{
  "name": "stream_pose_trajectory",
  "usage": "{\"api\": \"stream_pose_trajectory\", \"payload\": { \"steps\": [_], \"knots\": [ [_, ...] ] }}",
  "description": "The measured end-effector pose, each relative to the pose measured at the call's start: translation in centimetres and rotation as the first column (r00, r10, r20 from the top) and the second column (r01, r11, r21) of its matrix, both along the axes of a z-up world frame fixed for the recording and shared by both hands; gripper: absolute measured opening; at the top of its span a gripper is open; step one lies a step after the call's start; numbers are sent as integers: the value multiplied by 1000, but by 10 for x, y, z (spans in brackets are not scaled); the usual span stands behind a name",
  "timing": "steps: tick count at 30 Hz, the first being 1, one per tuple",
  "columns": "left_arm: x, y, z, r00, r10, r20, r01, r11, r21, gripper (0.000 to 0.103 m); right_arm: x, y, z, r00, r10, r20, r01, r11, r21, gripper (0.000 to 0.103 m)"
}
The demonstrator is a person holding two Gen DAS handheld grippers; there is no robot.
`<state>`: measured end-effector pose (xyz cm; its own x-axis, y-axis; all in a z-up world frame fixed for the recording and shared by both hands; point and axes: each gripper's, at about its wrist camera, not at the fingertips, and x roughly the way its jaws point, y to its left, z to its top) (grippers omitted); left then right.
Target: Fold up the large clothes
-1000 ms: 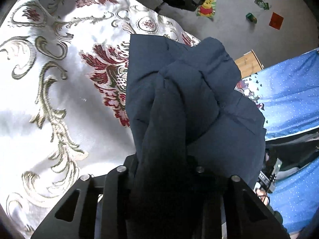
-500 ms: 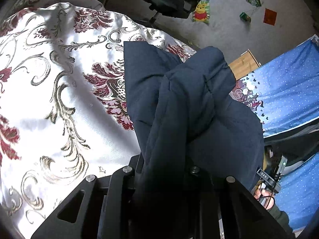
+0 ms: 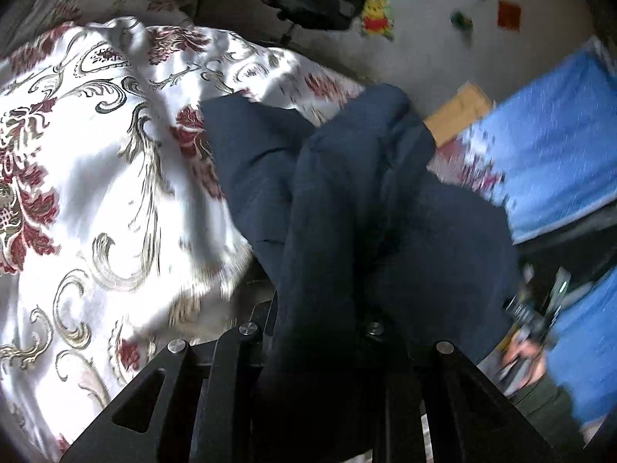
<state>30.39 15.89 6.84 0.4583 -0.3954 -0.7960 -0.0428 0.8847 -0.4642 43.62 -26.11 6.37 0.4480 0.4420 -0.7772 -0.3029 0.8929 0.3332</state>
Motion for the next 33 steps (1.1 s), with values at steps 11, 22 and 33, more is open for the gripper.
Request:
{"api": "stream_pose_trajectory", "payload": {
  "steps": [11,22,33],
  "knots": [
    [-6,9,5,998,41,36,-40,999,-28,12,-21,8,19,998,46,43,-46,999,7,14],
    [-5,35,56,980,91,178,-89,996,-20,11,-4,46,68,983,87,159,-96,994,54,14],
    [4,61,-19,982,161,94,-162,987,3,12,24,75,2,994,84,72,-79,995,-68,14]
  ]
}}
